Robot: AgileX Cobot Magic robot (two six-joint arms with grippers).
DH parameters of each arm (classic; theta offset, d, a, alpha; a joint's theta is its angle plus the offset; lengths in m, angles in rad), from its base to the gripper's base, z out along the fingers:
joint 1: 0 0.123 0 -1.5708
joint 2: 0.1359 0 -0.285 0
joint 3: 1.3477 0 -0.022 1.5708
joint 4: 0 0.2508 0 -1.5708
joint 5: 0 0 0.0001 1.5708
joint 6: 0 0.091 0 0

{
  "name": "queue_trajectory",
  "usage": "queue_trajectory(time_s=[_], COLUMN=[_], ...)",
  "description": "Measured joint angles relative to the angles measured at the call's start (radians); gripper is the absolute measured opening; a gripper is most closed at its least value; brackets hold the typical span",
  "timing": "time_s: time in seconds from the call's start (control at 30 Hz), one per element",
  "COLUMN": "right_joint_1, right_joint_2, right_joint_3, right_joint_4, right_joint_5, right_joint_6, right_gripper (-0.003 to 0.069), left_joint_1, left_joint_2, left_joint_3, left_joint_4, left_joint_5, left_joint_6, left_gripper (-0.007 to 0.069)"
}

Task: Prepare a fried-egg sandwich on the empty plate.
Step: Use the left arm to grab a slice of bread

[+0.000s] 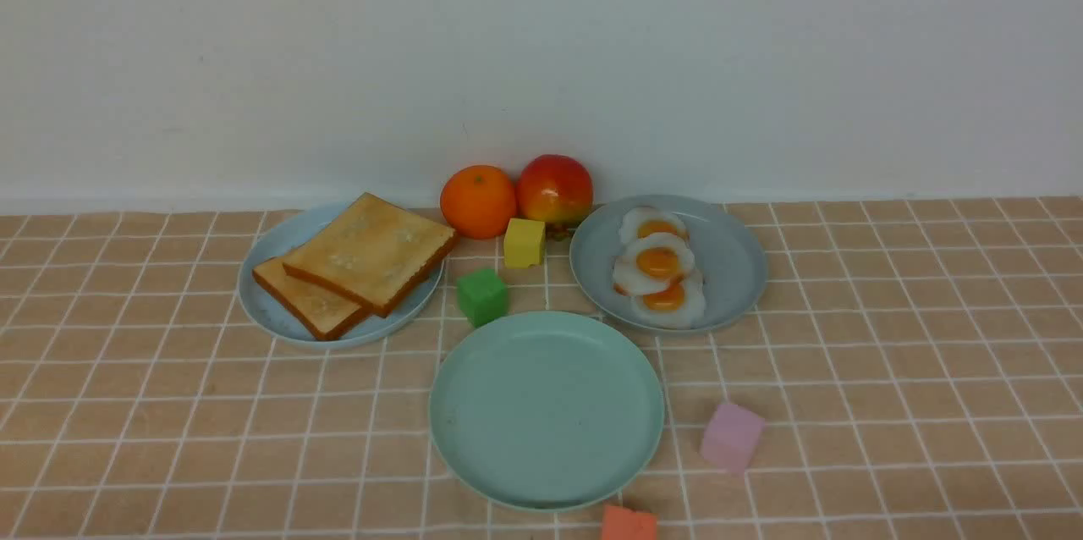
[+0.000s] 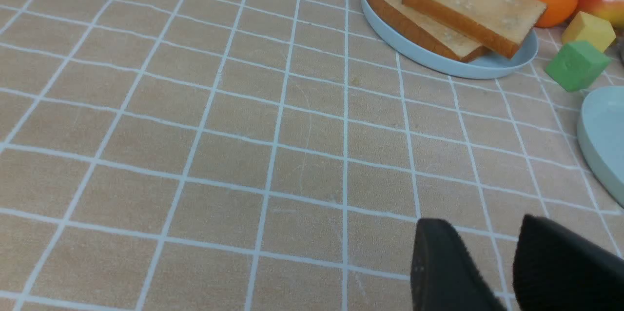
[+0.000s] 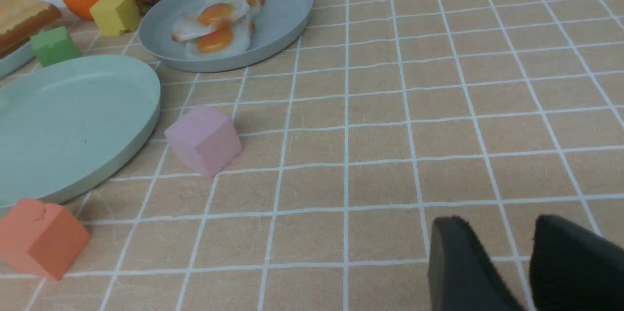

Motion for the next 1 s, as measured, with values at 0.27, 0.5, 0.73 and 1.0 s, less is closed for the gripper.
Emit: queue_trajectory(time_s=[0.27, 0.5, 0.73, 1.0], right_joint_1=[0.000, 0.000, 0.000, 0.000], right_joint_2=[0.000, 0.000, 0.000, 0.000], right_joint_3=[0.000, 0.000, 0.000, 0.000], right_joint_4=[0.000, 0.000, 0.000, 0.000], right_joint_5=[0.000, 0.000, 0.000, 0.000], right_joint_6=[0.000, 0.000, 0.000, 0.000], right_gripper=[0.0239, 0.0239, 0.0239, 0.0239], left_joint_1=[0.000, 0.000, 0.000, 0.000], left_joint_2=[0.000, 0.000, 0.000, 0.000], left_joint_3=[0.000, 0.000, 0.000, 0.000], left_joint_4=[0.000, 0.000, -0.211, -0.343], left_joint_5=[0.000, -0.003, -0.209, -0.444], left_joint_6=[0.000, 0.000, -0.148, -0.206], left_gripper=[0.0238, 0.0238, 0.0238, 0.0238])
